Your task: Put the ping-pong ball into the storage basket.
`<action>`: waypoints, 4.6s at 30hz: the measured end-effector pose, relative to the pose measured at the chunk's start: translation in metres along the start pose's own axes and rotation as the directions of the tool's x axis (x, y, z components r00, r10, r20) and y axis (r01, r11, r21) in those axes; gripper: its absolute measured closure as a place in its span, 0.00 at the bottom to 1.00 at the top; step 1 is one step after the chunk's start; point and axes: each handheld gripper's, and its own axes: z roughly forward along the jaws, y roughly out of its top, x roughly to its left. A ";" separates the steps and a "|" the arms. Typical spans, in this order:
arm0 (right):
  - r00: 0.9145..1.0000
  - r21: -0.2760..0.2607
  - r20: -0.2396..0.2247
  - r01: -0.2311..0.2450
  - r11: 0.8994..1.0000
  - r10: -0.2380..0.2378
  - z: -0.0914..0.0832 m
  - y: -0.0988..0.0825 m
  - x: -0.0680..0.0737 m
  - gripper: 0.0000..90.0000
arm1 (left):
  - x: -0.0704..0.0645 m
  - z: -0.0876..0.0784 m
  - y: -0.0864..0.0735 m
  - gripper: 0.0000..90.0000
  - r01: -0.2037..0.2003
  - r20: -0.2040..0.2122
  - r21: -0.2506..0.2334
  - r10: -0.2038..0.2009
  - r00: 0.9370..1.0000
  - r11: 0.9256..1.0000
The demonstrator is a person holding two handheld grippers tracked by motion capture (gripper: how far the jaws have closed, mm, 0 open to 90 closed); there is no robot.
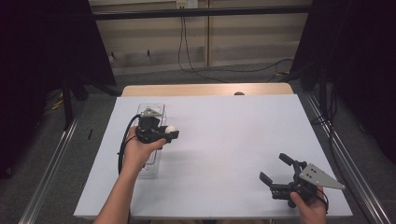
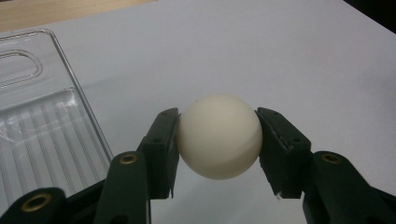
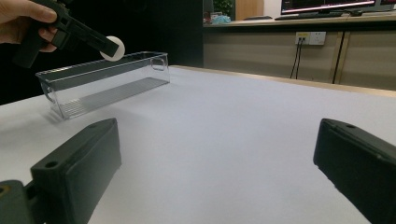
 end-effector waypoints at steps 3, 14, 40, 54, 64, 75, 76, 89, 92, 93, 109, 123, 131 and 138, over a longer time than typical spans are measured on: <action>1.000 -0.001 0.000 0.000 1.000 0.000 0.000 0.000 0.000 0.00 | 0.002 -0.001 0.000 0.57 -0.002 -0.001 -0.006 0.002 1.000 1.000; 1.000 -0.002 -0.001 0.001 1.000 -0.001 0.000 0.000 0.000 0.00 | 0.007 -0.007 -0.002 0.57 0.003 -0.013 -0.010 -0.003 1.000 1.000; 1.000 -0.005 0.002 0.001 1.000 -0.001 0.001 0.000 0.000 0.00 | 0.019 -0.016 -0.006 0.57 0.022 -0.042 -0.030 -0.024 0.999 0.999; 1.000 -0.008 0.005 -0.005 1.000 0.005 0.000 0.001 0.000 0.00 | 0.026 -0.024 -0.009 0.57 0.038 -0.061 -0.038 -0.040 0.997 0.999; 1.000 -0.010 0.007 -0.006 1.000 0.006 0.001 0.001 0.001 0.00 | 0.030 -0.027 -0.012 0.57 0.060 -0.085 -0.056 -0.064 0.994 0.997; 1.000 -0.004 0.000 0.002 1.000 -0.002 0.001 0.000 0.000 0.00 | 0.037 -0.030 -0.017 0.57 0.063 -0.106 -0.057 -0.069 0.992 0.996; 1.000 -0.006 0.001 0.002 1.000 -0.002 0.001 0.000 0.001 0.00 | 0.038 -0.031 -0.017 0.57 0.061 -0.115 -0.054 -0.067 0.991 0.997; 1.000 -0.004 -0.001 0.001 1.000 -0.001 0.001 0.001 0.000 0.00 | 0.045 -0.033 -0.021 0.57 0.059 -0.129 -0.046 -0.064 0.990 0.997; 1.000 -0.005 -0.001 0.000 1.000 0.000 0.001 0.001 0.000 0.00 | 0.046 -0.033 -0.023 0.57 0.062 -0.137 -0.044 -0.067 0.988 0.997; 1.000 -0.005 0.000 0.001 1.000 -0.001 0.001 0.001 0.000 0.00 | 0.046 -0.033 -0.024 0.57 0.072 -0.139 -0.053 -0.078 0.987 0.996; 1.000 -0.006 -0.005 0.008 1.000 -0.008 0.002 0.000 0.001 0.00 | 0.051 -0.030 -0.031 0.57 0.077 -0.161 -0.042 -0.083 0.983 0.996; 1.000 -0.004 -0.007 0.005 1.000 -0.005 0.002 0.000 0.001 0.00 | 0.051 -0.027 -0.036 0.56 0.078 -0.186 -0.038 -0.084 0.979 0.996; 1.000 -0.002 -0.006 0.009 1.000 -0.009 0.002 0.001 0.001 0.01 | 0.052 -0.027 -0.037 0.56 0.061 -0.191 -0.031 -0.066 0.979 0.998; 1.000 -0.008 -0.004 0.003 1.000 -0.003 0.003 0.001 0.002 0.01 | 0.053 -0.029 -0.037 0.48 0.051 -0.208 -0.037 -0.057 0.976 0.998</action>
